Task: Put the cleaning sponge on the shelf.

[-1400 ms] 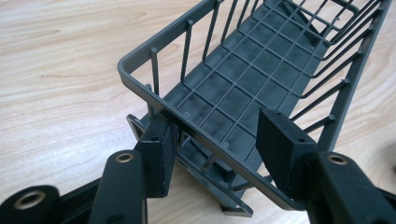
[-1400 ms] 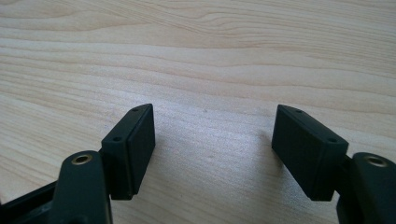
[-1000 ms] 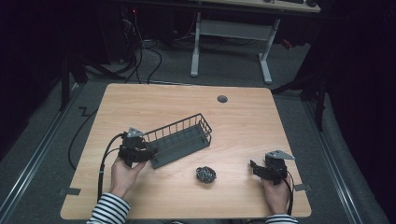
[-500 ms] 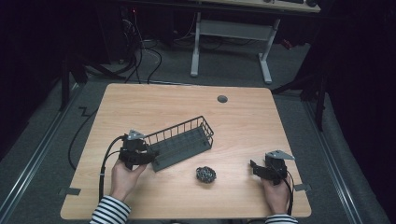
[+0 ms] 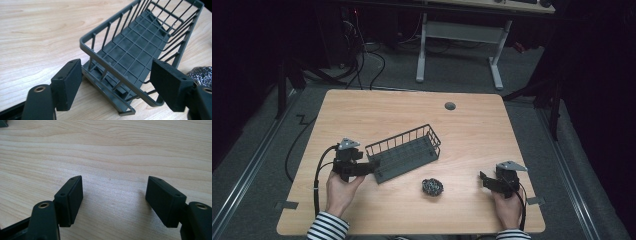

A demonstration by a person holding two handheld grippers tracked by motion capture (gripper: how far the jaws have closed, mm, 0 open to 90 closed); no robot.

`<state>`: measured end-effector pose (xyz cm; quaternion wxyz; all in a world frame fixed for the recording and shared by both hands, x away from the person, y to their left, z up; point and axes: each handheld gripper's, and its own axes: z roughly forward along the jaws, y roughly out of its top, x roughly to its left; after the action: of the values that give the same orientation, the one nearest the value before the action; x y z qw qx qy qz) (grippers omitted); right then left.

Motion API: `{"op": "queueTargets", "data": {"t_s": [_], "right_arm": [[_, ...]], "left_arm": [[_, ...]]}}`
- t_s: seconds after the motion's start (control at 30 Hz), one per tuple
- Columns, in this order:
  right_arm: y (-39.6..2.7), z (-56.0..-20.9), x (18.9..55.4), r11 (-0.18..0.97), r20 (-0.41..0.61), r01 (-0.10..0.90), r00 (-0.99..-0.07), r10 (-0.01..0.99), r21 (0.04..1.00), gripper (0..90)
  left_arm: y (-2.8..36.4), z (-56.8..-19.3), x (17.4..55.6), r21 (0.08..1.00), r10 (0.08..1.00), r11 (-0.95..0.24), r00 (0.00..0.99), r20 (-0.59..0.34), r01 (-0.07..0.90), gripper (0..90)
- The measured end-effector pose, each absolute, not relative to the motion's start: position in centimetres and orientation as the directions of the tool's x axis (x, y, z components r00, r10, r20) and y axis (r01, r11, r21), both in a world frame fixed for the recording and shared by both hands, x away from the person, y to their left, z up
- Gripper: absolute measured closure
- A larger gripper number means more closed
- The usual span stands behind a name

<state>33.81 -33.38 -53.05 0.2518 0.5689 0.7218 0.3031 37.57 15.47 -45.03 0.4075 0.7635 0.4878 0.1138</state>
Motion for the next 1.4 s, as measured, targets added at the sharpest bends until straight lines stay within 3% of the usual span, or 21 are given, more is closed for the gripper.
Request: {"op": "queueTargets", "data": {"t_s": [0.67,1.4], "right_arm": [[-33.4,-53.1,33.8,0.169,-0.019,0.669,-0.225,0.974,0.724,30.7],[-33.4,-53.1,33.8,0.162,-0.015,0.669,-0.219,0.976,0.725,31.7]], "left_arm": [[22.7,-46.4,34.2,0.809,0.889,-0.038,0.390,-0.240,0.587,25.1],[23.5,-52.1,34.7,0.759,0.948,-0.067,0.277,-0.153,0.647,24.9]]}}
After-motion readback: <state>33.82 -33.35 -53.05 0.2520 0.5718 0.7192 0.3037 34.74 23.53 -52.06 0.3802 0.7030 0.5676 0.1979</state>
